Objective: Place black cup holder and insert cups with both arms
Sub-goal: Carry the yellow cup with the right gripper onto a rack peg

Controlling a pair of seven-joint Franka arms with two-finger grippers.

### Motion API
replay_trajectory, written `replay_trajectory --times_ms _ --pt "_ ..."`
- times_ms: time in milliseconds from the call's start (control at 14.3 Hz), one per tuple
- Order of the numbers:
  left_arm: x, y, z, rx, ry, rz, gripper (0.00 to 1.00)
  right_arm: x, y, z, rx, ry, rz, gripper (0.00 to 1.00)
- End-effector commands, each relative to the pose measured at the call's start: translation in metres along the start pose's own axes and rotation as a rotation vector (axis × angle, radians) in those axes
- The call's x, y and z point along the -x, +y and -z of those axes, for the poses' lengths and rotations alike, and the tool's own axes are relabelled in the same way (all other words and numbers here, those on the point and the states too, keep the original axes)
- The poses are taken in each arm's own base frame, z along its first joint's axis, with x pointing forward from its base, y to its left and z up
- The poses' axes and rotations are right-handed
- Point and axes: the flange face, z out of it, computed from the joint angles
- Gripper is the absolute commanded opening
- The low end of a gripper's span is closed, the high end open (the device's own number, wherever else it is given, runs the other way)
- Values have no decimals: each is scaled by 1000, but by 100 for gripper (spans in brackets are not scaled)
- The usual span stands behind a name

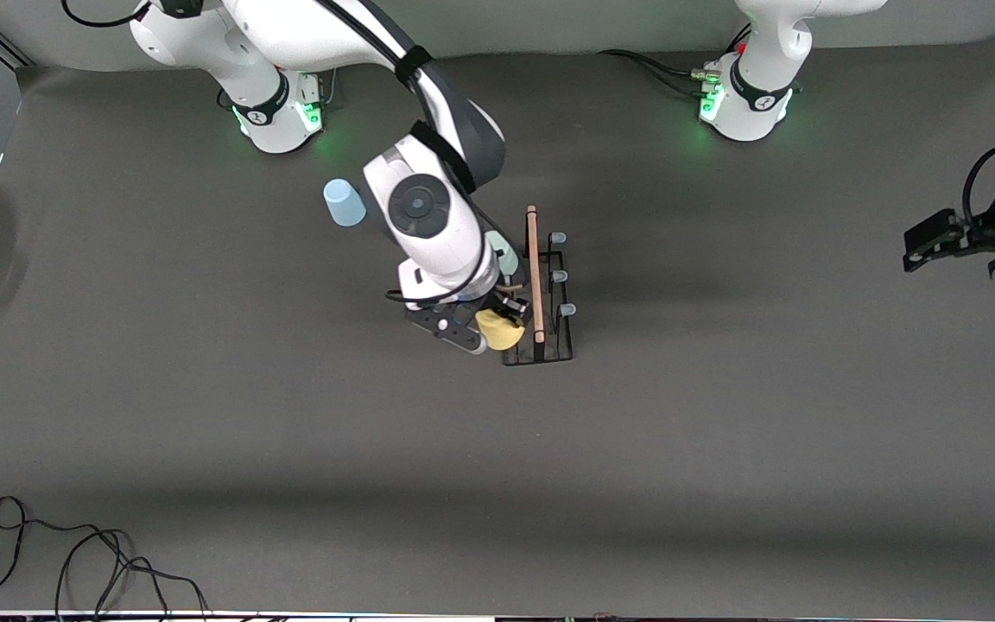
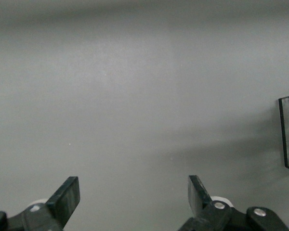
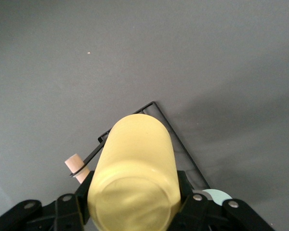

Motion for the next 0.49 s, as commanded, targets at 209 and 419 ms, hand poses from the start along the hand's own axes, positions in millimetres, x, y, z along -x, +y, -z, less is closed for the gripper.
replay_trajectory --times_ms 209,419 --pt "19 8 17 68 -6 56 100 -1 -7 -22 12 26 -7 0" --pt "21 8 14 74 -33 67 100 -1 -8 -39 5 42 -11 0"
